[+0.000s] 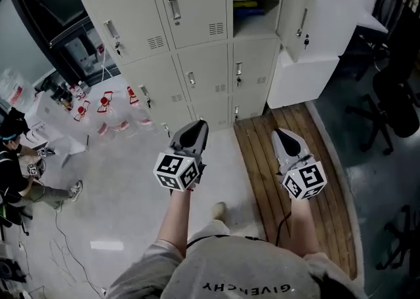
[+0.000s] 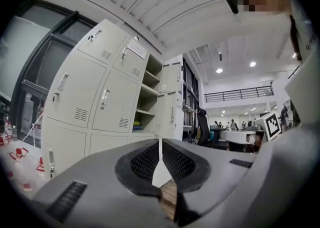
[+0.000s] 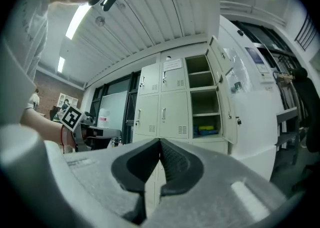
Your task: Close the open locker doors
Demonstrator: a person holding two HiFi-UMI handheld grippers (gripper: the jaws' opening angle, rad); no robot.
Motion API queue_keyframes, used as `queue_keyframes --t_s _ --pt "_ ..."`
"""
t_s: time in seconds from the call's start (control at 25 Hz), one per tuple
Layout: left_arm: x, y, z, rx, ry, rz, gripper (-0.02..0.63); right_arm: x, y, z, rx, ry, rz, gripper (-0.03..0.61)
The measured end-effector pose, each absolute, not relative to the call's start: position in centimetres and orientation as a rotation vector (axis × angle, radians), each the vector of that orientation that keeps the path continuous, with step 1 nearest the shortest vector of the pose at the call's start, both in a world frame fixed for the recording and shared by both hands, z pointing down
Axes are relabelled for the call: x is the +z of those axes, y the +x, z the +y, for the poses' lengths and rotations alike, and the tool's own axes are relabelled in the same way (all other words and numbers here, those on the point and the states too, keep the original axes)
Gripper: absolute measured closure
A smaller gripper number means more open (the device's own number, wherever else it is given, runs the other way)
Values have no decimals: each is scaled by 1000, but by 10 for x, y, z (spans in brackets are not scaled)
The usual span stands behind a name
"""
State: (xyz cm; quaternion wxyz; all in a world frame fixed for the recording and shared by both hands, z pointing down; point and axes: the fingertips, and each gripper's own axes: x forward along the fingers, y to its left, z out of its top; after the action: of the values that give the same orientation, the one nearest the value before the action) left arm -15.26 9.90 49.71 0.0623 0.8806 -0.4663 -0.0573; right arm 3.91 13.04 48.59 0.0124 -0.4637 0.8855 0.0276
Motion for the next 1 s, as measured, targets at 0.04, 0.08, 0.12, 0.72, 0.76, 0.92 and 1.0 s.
queue_keyframes --t_s 0.04,0.08,0.12,0.72,0.76,0.92,1.0 --pt "497 -155 87 -173 2668 -1398 597 486 36 119 87 -1455 2755 575" --pt "497 -157 75 -172 2674 -1386 597 487 33 109 86 -1464 2750 575" --pt "498 -160 64 -171 2679 -1375 597 489 29 100 83 -1473 2744 575" --pt "478 -148 -50 -191 2778 -1194 597 463 14 -2 85 -1571 2625 575" --pt "473 -145 -55 -199 2788 -1183 597 458 18 -6 90 -1576 2613 575" --pt "455 -130 -77 -223 2827 -1153 597 432 36 -27 138 -1594 2573 575" --pt "445 -121 -90 -237 2841 -1143 597 416 45 -40 164 -1598 2550 575"
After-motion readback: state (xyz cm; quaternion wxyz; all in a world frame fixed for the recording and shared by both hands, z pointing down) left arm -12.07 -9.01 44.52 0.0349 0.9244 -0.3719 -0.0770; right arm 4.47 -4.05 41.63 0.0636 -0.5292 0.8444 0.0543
